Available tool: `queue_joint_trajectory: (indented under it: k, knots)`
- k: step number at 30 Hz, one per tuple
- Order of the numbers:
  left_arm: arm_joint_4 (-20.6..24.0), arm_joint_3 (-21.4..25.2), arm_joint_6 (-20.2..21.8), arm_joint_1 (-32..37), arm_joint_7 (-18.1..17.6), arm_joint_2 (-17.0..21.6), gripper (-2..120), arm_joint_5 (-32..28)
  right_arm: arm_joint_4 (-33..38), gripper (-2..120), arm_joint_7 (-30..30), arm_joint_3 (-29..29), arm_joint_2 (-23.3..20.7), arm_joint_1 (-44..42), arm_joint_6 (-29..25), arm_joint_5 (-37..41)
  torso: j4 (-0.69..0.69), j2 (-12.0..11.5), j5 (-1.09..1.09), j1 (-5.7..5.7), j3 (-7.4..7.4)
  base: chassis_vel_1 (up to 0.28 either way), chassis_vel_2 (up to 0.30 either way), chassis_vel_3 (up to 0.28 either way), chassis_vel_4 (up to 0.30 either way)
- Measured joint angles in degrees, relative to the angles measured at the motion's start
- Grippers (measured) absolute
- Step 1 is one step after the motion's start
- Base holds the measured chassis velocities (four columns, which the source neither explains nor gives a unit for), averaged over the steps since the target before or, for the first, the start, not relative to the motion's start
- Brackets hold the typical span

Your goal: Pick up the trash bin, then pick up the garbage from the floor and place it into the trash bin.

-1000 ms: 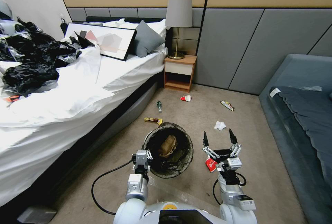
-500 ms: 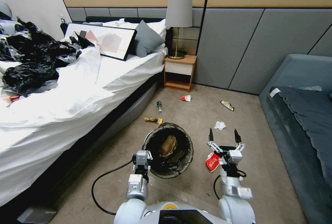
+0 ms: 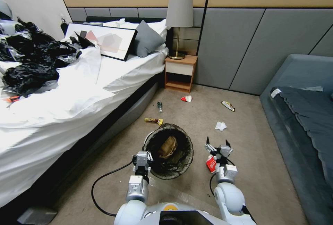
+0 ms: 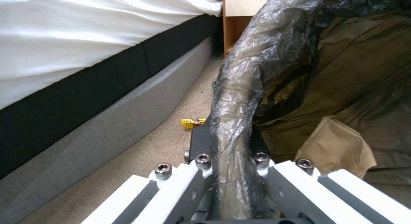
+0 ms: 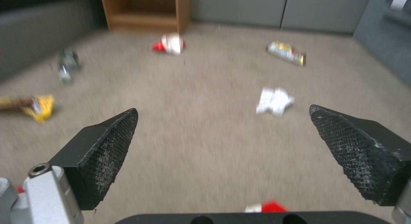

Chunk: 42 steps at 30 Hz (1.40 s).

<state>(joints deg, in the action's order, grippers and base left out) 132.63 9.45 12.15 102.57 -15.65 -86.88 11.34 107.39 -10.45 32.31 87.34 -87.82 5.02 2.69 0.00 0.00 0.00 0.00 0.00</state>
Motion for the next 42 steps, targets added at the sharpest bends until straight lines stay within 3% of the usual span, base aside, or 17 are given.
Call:
queue_joint_trajectory:
  k: [6, 17, 28, 42]
  knots:
    - [0.4, 0.0, 0.0, 0.2, -0.1, 0.2, 0, 0.0, -9.1, 100, -0.1, -0.2, -0.3, 4.4, 3.0, 1.2, 0.0, 0.0, 0.01, 0.01, 0.0, 0.0, 0.0, 0.0, 0.0]
    - [0.5, 0.1, -0.2, 0.5, -0.2, 0.1, 0, 0.2, -20.5, 100, 0.0, 0.5, -0.8, 9.5, 2.7, 1.2, -0.01, 0.0, 0.0, 0.0, 0.0, 0.0, 0.0, 0.0, 0.0]
    - [0.5, 0.2, -0.4, 0.7, -0.3, 0.1, 0, 0.5, -32.8, 100, 0.5, 3.3, -1.8, 15.3, -0.8, 2.4, 0.0, 0.0, 0.0, 0.01, 0.0, 0.0, 0.0, 0.0, 0.0]
    - [0.5, 0.2, -0.5, 0.9, -0.3, 0.1, 0, 0.8, -41.3, 96, 1.2, 3.4, -2.7, 20.1, -5.6, 2.7, 0.0, 0.0, 0.0, 0.0, 0.0, 0.0, 0.0, 0.0, 0.0]
